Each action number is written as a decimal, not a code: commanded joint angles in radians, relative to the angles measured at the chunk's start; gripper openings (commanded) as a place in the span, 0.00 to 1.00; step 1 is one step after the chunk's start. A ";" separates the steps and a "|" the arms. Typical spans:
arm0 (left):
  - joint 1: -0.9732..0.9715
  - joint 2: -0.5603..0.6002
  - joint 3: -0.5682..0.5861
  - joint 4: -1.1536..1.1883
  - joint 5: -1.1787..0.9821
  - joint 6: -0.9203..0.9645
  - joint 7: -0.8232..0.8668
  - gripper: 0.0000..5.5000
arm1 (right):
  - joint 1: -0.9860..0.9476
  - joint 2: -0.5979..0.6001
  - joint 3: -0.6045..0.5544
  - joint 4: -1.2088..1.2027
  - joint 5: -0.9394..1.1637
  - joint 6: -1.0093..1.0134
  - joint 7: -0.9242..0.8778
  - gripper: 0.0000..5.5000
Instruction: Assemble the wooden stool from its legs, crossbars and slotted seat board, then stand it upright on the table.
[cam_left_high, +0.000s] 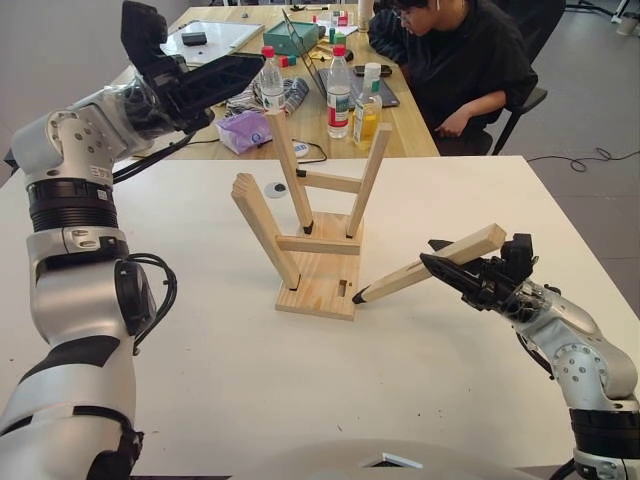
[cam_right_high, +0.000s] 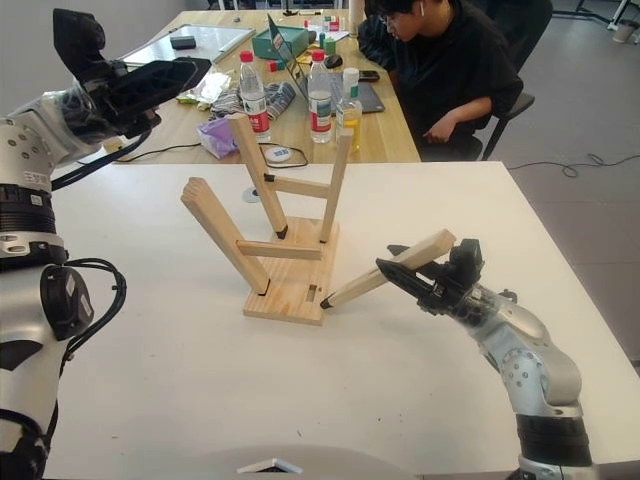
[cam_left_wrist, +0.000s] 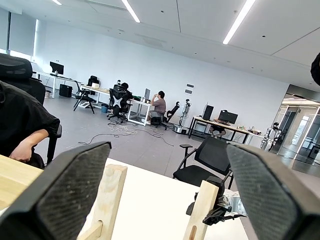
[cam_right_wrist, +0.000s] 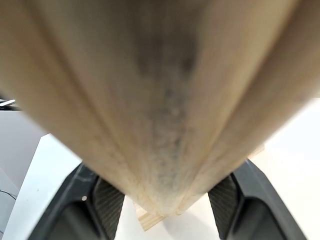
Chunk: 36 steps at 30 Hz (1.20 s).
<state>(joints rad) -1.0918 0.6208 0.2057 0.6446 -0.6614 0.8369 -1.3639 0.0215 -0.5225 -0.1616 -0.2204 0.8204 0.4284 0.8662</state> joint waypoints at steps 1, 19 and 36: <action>0.000 0.000 0.012 -0.012 -0.009 0.012 0.009 0.77 | -0.039 0.029 0.005 0.023 -0.025 0.001 -0.028 0.37; -0.014 0.000 0.010 0.006 -0.007 0.011 -0.004 0.77 | -0.090 0.115 0.021 0.022 -0.007 -0.004 -0.061 0.37; 0.002 -0.010 0.009 -0.021 -0.021 0.028 0.006 0.77 | -0.067 -0.162 0.167 0.113 -0.278 -0.096 0.190 0.37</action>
<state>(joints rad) -1.0921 0.6132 0.2126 0.6432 -0.6787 0.8531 -1.3638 -0.1005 -0.5964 -0.0369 -0.1622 0.6574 0.2722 1.0266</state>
